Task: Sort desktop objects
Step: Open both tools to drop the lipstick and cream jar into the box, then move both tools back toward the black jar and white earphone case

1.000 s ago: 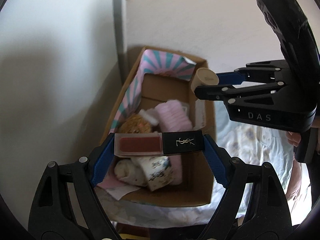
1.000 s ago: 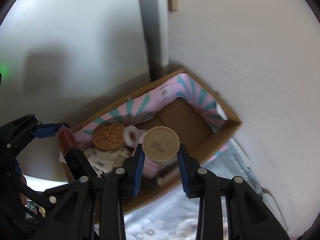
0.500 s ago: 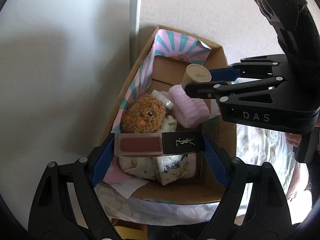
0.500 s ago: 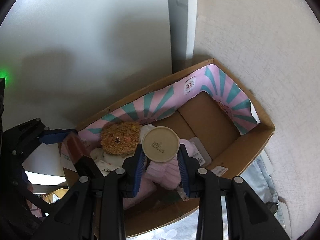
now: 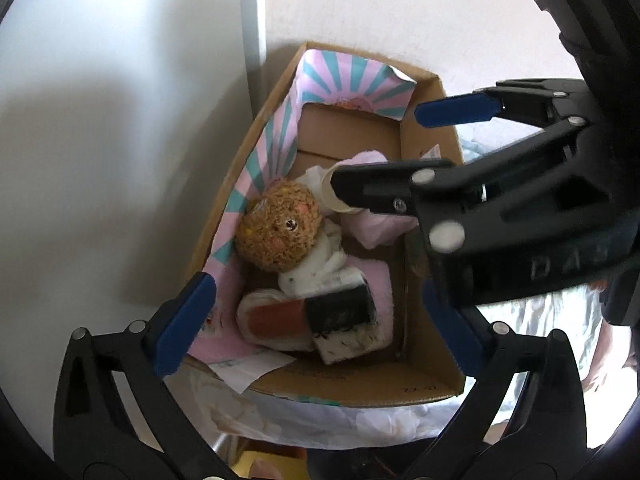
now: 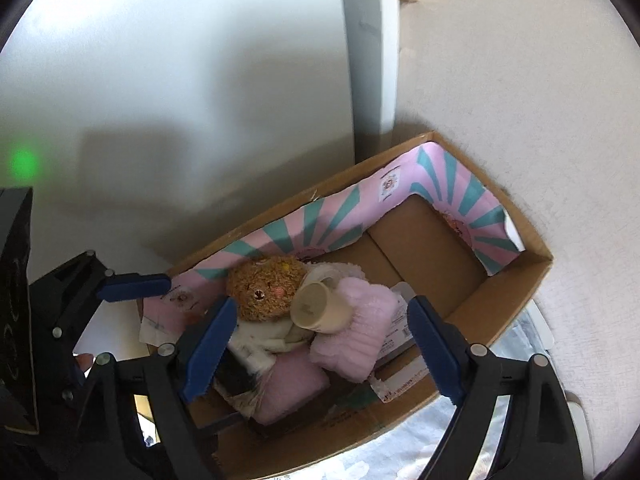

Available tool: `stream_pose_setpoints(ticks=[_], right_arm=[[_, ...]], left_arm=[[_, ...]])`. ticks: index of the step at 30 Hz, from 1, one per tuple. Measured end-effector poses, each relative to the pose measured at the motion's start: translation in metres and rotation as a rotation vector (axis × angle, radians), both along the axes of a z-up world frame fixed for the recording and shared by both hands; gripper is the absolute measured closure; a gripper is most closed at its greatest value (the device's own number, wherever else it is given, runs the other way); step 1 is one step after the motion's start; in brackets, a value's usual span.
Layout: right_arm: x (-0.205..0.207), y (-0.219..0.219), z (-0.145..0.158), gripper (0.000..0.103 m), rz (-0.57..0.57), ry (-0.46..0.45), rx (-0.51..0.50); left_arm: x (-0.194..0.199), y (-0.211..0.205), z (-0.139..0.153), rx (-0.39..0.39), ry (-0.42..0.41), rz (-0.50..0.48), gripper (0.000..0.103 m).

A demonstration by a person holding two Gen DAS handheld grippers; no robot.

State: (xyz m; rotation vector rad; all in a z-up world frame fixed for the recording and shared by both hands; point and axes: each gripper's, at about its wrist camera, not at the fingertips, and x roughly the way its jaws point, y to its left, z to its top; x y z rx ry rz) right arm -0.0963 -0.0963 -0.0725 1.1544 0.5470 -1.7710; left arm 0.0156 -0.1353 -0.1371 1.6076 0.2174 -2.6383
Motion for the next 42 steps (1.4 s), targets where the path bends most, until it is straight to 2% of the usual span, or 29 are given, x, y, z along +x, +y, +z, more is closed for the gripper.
stream_pose_setpoints(ticks=[5,9,14,18,24,26,29,33,37,42], right_arm=[[0.002,0.009,0.002,0.019,-0.031,0.052,0.026],[0.003,0.018,0.006,0.019,-0.047,0.059,0.021],[0.006,0.032,0.019,0.019,-0.059,0.112,0.017],[0.005,0.054,0.032,0.019,-0.080,0.151,0.001],[-0.007,0.094,0.052,0.018,-0.190,0.159,-0.061],[-0.010,0.108,0.057,0.018,-0.223,0.160,-0.079],[-0.010,0.127,0.063,0.018,-0.264,0.184,-0.072],[-0.009,0.166,0.079,0.018,-0.356,0.216,-0.114],[-0.010,0.197,0.088,0.018,-0.408,0.212,-0.148],[-0.012,0.236,0.094,0.018,-0.515,0.239,-0.170]], left_arm=[[0.003,0.002,0.005,-0.003,0.004,-0.004,0.000],[0.007,0.005,0.010,-0.005,0.012,-0.001,0.000],[0.007,0.008,0.012,0.045,0.010,-0.005,0.000],[0.009,0.015,0.022,0.051,0.033,-0.021,0.000],[-0.002,0.027,0.035,0.039,0.064,-0.047,0.000],[-0.005,0.030,0.040,0.016,0.085,-0.032,0.000],[-0.008,0.032,0.048,0.030,0.101,-0.018,0.000],[-0.012,0.040,0.066,-0.010,0.143,-0.003,0.000],[-0.019,0.050,0.084,-0.002,0.194,-0.004,0.000],[-0.033,0.068,0.097,-0.017,0.213,-0.026,0.000]])
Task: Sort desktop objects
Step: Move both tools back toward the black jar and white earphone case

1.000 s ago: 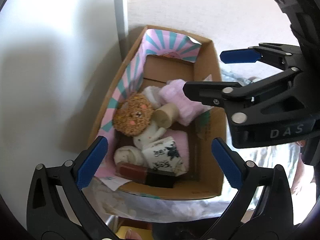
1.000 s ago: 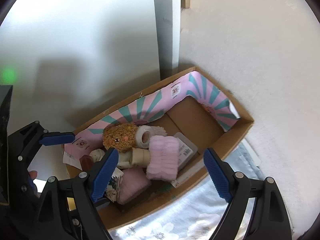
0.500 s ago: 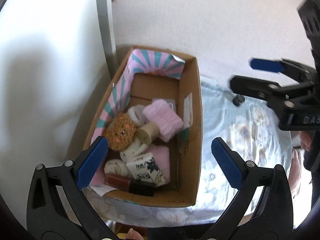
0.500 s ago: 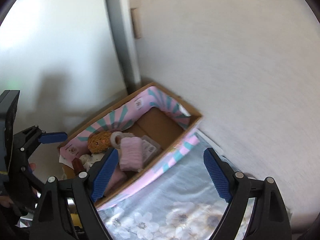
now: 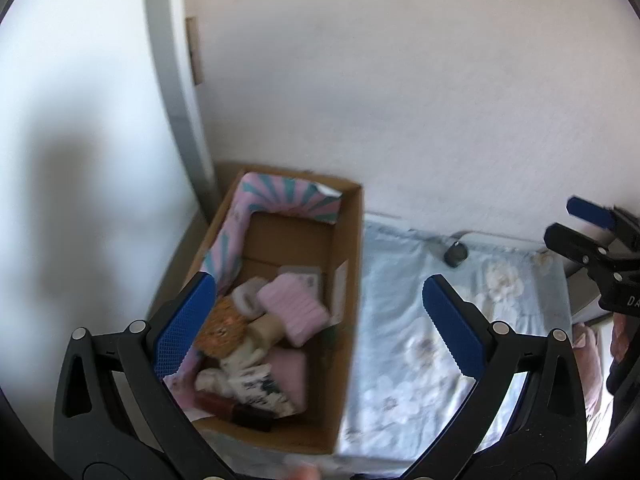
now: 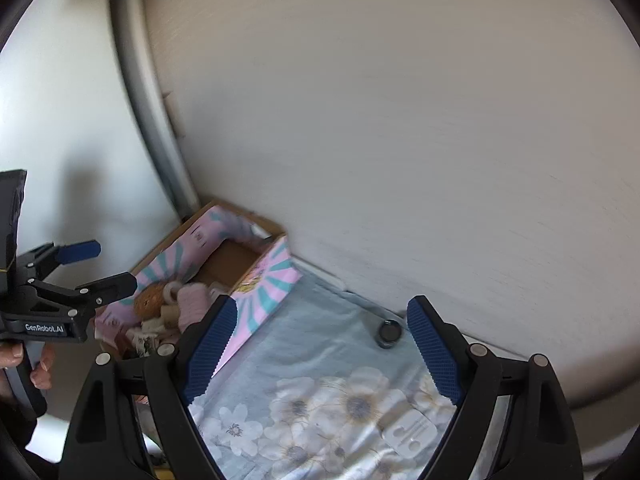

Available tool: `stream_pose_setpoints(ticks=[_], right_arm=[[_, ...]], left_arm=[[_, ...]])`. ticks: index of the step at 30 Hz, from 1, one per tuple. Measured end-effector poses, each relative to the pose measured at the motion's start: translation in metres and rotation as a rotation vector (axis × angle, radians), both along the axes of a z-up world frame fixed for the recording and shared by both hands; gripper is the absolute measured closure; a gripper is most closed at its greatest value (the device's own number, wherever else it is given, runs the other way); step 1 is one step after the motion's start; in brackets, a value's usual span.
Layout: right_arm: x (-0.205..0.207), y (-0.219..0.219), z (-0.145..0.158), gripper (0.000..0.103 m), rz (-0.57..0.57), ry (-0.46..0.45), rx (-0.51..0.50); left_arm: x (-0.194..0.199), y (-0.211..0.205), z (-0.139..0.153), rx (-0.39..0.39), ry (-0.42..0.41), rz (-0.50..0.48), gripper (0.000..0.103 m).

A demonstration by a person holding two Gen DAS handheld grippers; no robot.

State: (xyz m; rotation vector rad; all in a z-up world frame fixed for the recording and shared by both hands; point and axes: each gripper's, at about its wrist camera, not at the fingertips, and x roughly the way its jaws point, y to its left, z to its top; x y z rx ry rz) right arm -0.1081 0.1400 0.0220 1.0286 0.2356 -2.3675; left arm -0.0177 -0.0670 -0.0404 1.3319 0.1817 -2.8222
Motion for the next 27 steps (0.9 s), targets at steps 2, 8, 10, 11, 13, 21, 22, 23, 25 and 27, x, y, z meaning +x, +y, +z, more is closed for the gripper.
stream_pose_setpoints(ticks=[2,8,10,11,13,21,22,23,25,27], right_arm=[[0.000,0.014,0.001,0.018,-0.033,-0.001,-0.018],[0.004,0.056,-0.005,0.018,-0.134,0.007,0.000],[0.006,0.070,-0.015,0.018,-0.169,-0.007,-0.005],[0.007,0.076,-0.021,0.018,-0.184,-0.019,-0.011],[0.009,0.087,-0.037,0.018,-0.221,-0.051,-0.016],[0.019,0.118,-0.107,0.018,-0.498,-0.142,-0.040],[0.022,0.117,-0.116,0.018,-0.540,-0.142,-0.054],[0.023,0.115,-0.128,0.018,-0.582,-0.147,-0.070],[0.025,0.111,-0.146,0.018,-0.639,-0.147,-0.075],[0.025,0.107,-0.161,0.018,-0.686,-0.139,-0.048]], left_arm=[[-0.007,0.010,0.002,0.022,-0.005,-0.031,0.000],[-0.021,0.050,-0.001,0.009,-0.018,-0.125,0.000],[-0.027,0.064,-0.008,0.008,-0.035,-0.159,0.000],[-0.030,0.071,-0.012,0.009,-0.045,-0.179,0.000],[-0.039,0.086,-0.023,0.009,-0.072,-0.218,0.000],[-0.084,0.143,-0.079,0.036,-0.122,-0.295,0.000],[-0.091,0.148,-0.089,0.040,-0.129,-0.290,0.000],[-0.098,0.154,-0.100,0.051,-0.139,-0.290,0.001],[-0.111,0.167,-0.123,0.074,-0.153,-0.298,0.002],[-0.118,0.180,-0.139,0.070,-0.148,-0.320,0.002]])
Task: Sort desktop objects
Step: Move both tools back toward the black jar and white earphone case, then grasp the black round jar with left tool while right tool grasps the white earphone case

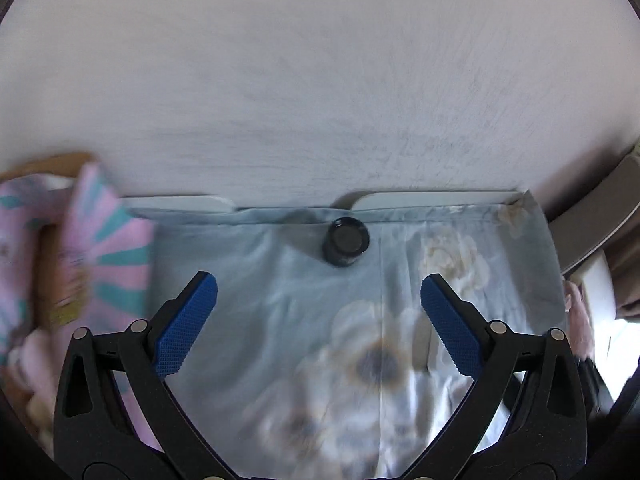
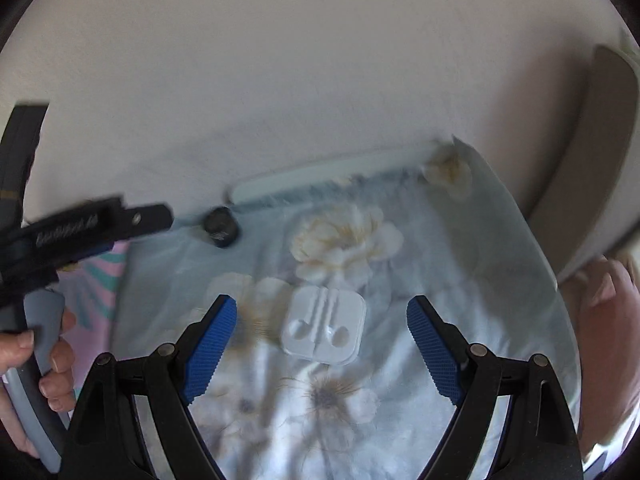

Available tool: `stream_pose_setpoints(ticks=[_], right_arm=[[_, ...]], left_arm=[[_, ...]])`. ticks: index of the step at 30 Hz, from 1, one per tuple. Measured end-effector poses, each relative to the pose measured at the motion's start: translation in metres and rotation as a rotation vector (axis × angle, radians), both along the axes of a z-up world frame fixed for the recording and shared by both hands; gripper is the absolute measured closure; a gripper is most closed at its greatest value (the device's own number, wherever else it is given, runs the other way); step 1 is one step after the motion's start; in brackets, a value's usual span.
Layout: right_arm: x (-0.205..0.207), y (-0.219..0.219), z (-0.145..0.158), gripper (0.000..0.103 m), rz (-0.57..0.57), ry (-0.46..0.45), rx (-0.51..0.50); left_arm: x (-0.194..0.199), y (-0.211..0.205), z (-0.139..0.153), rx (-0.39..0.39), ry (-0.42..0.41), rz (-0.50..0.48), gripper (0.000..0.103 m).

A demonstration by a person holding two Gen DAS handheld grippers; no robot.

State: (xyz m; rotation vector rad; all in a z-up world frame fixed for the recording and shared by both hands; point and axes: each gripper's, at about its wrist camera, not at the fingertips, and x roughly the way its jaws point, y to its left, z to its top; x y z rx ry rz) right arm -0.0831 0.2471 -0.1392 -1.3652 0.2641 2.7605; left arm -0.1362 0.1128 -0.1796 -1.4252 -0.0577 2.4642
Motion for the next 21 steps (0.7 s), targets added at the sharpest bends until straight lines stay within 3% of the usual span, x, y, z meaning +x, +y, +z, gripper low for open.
stream_pose_setpoints(ticks=[3,8,12,21], right_arm=[[-0.001,0.000,-0.022,0.018,-0.067,-0.018,0.020],[0.001,-0.005,-0.041,0.019,-0.102,-0.004,0.030],[-0.001,-0.009,-0.050,0.025,-0.114,0.005,0.035],[-0.006,-0.012,-0.054,0.035,-0.139,0.030,0.065]], left_arm=[[-0.011,0.019,-0.023,-0.068,0.020,-0.038,0.003],[-0.022,0.029,-0.044,-0.071,0.032,-0.058,0.007],[-0.031,0.037,-0.054,-0.091,0.042,-0.056,0.031],[-0.039,0.050,-0.069,-0.089,0.042,-0.070,0.036]])
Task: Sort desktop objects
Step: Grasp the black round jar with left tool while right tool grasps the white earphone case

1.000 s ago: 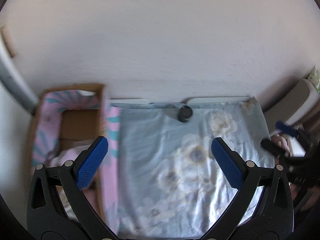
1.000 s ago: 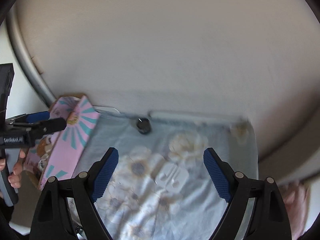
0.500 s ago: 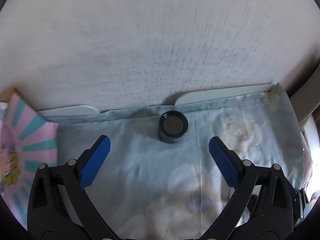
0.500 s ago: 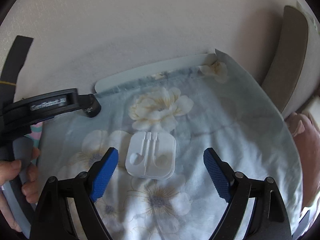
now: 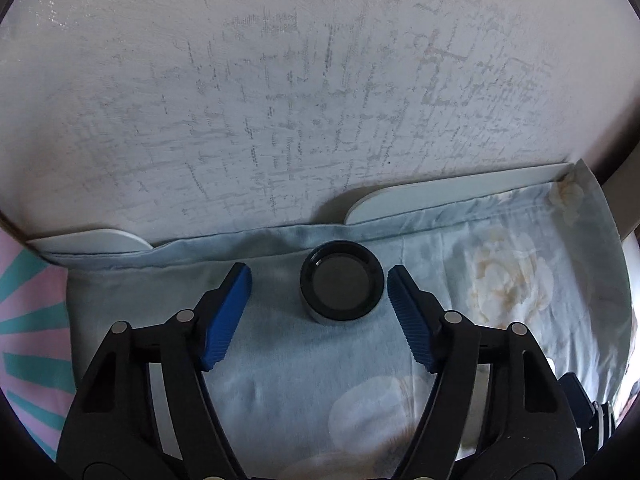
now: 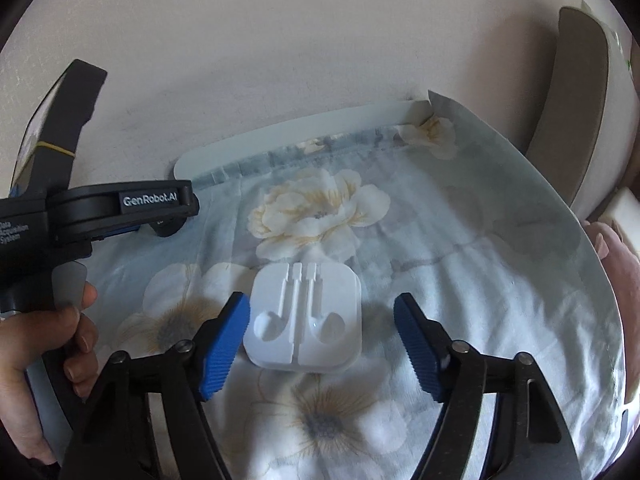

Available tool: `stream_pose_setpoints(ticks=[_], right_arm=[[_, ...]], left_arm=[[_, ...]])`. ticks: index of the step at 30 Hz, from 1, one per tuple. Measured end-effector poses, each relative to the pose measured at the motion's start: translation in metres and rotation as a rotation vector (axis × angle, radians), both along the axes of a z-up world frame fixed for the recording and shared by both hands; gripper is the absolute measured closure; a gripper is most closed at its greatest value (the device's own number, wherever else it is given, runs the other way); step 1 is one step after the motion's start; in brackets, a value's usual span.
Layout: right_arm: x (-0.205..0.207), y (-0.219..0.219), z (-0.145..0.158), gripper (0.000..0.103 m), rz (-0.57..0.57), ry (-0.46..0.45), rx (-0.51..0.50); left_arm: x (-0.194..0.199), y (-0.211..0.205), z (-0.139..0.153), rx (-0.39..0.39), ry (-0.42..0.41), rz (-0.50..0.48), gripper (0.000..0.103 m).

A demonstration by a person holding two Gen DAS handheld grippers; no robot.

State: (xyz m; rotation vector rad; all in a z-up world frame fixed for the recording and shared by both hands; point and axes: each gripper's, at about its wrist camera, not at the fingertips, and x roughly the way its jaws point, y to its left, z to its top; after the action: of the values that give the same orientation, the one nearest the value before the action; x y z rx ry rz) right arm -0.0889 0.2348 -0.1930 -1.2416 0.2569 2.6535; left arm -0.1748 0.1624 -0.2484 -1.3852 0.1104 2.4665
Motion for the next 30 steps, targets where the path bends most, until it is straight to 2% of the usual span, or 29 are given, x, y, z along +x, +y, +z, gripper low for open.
stream_pose_setpoints(ticks=[2,6,8,10,11,13,19,23,25,30], right_arm=[[-0.003,-0.003,0.000,0.044,0.015,-0.002,0.002],[-0.008,-0.009,0.000,0.047,0.037,0.005,0.010],[-0.009,-0.010,0.000,0.047,0.044,0.011,0.025],[-0.009,-0.011,-0.001,0.051,0.047,0.016,0.029],[-0.008,-0.010,0.002,0.062,0.043,0.032,0.032],[-0.008,-0.009,0.006,0.070,0.045,0.049,0.037],[-0.016,-0.007,0.006,0.070,0.048,0.042,0.031],[-0.019,0.002,-0.001,0.053,0.020,0.032,-0.027],[-0.019,0.005,-0.004,0.049,0.019,0.029,-0.050],[-0.020,0.008,-0.004,0.048,0.021,0.026,-0.061]], left_arm=[[-0.001,0.001,0.000,-0.003,0.006,-0.001,0.043],[-0.009,0.001,-0.002,0.013,-0.001,-0.005,0.057],[-0.011,0.000,-0.003,0.028,-0.003,-0.006,0.070],[-0.011,0.000,-0.004,0.034,0.004,-0.010,0.070],[-0.011,0.001,-0.004,0.033,0.007,-0.014,0.070],[-0.011,0.001,-0.005,0.033,0.007,-0.018,0.070],[-0.011,0.004,-0.007,0.037,0.009,-0.020,0.070],[-0.013,0.006,-0.008,0.041,0.002,-0.017,0.070],[-0.014,0.007,-0.008,0.048,-0.004,-0.014,0.070],[-0.017,0.009,-0.010,0.055,-0.012,-0.008,0.070]])
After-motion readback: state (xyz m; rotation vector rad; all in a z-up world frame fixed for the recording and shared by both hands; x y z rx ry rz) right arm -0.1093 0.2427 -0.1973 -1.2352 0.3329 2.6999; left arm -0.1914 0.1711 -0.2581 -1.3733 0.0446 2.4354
